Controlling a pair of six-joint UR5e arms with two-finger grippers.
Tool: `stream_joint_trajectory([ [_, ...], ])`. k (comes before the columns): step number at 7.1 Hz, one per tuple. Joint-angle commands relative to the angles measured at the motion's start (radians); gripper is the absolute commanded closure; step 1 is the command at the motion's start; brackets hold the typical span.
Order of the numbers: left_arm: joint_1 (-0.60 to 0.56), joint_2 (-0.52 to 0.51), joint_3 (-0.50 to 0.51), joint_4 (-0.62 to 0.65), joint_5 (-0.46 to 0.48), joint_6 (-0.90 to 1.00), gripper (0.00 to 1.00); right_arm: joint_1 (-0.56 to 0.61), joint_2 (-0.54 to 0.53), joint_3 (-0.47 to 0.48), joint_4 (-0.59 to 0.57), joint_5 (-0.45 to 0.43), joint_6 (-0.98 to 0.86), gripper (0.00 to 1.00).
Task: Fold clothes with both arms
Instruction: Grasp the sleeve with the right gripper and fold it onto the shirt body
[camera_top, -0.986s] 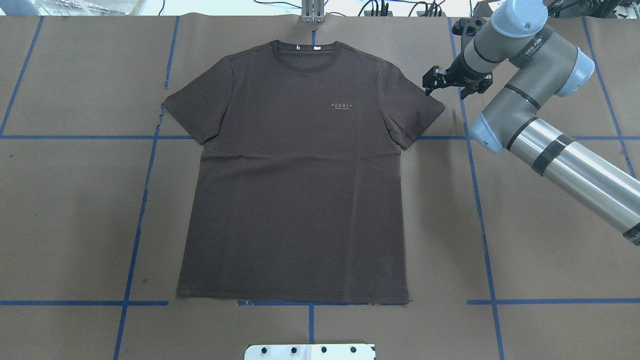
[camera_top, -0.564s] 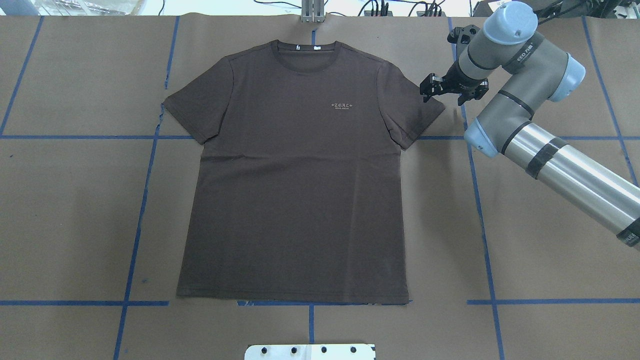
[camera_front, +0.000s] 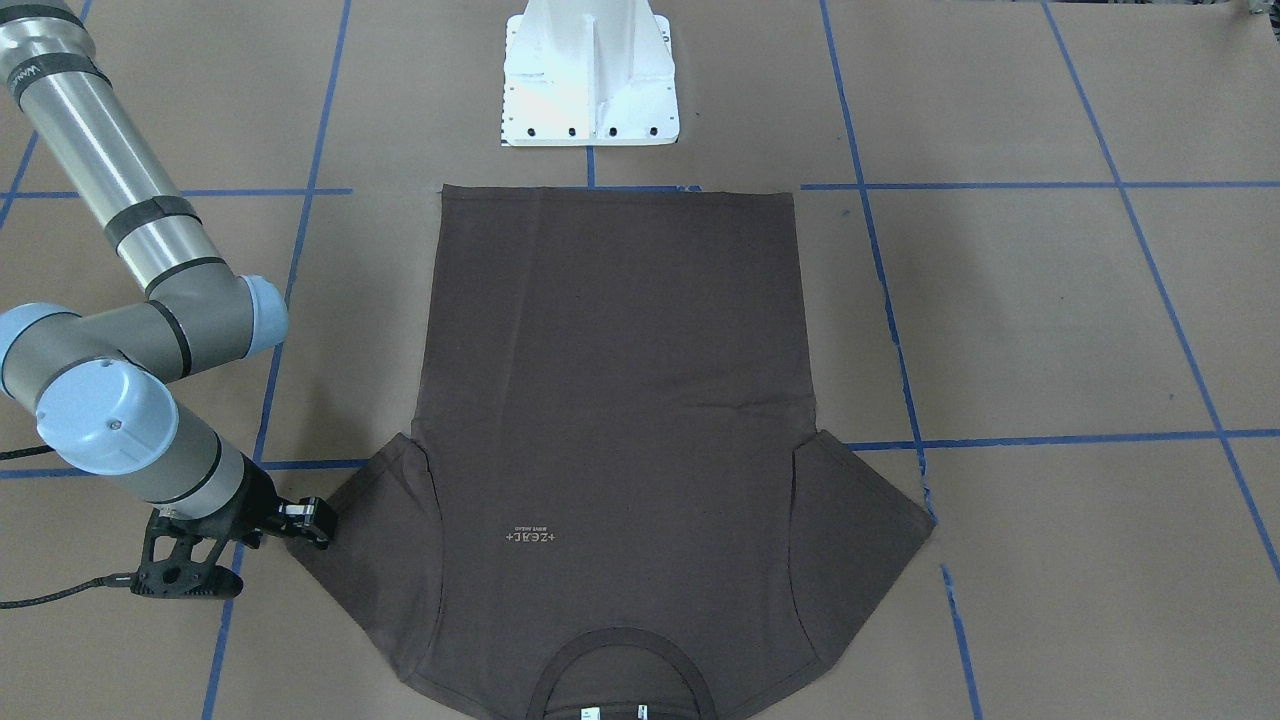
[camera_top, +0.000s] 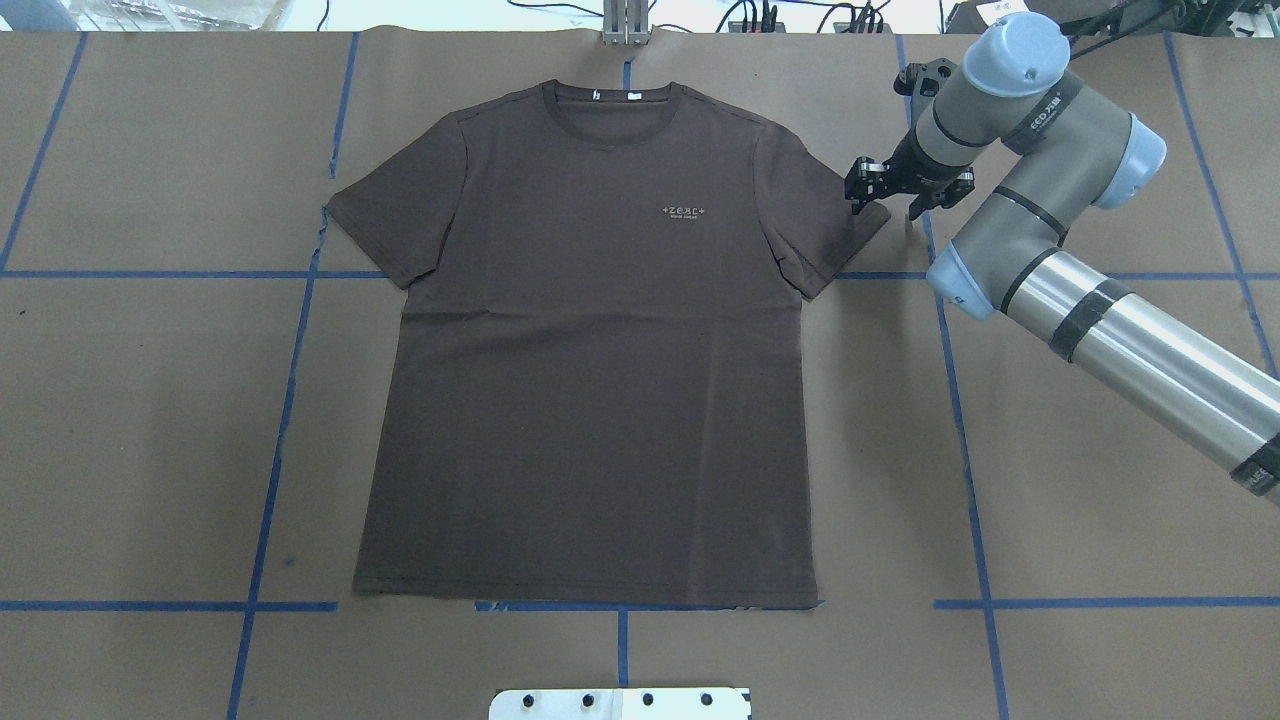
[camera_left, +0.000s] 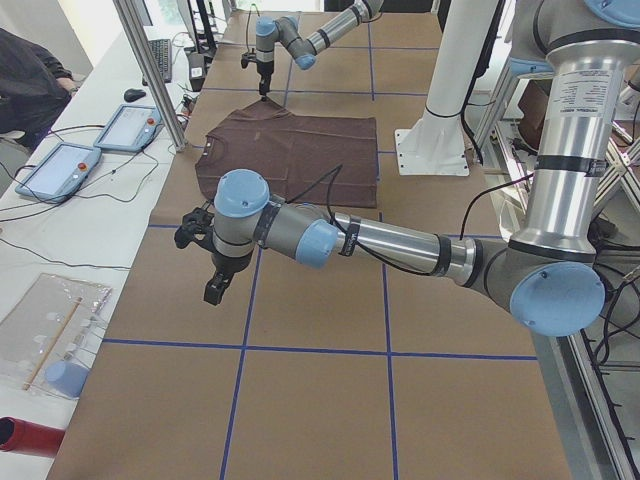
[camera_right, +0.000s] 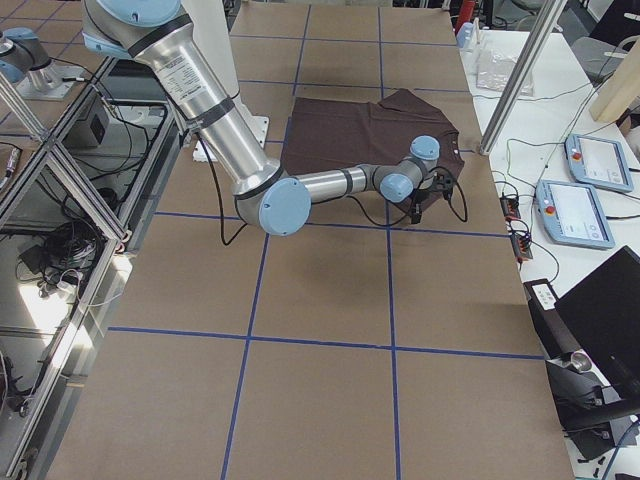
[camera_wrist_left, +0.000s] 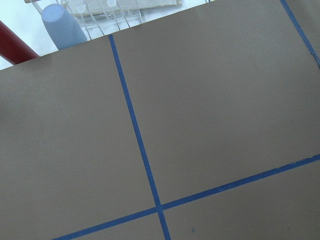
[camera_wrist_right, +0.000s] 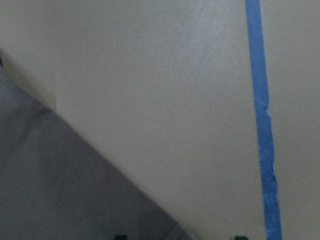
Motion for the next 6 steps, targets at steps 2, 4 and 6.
stream_joint_trajectory([
  [2, 0.0, 0.0, 0.001, 0.0, 0.0, 0.0, 0.0, -0.002, 0.003, -0.008, -0.001, 0.0, -0.002, 0.43],
  [4, 0.0, -0.002, 0.002, 0.0, 0.0, 0.0, 0.0, -0.002, 0.01, -0.008, -0.001, 0.002, -0.005, 0.87],
  [6, 0.0, -0.003, 0.002, 0.002, 0.0, -0.003, 0.0, -0.002, 0.02, -0.007, -0.001, 0.003, -0.014, 1.0],
])
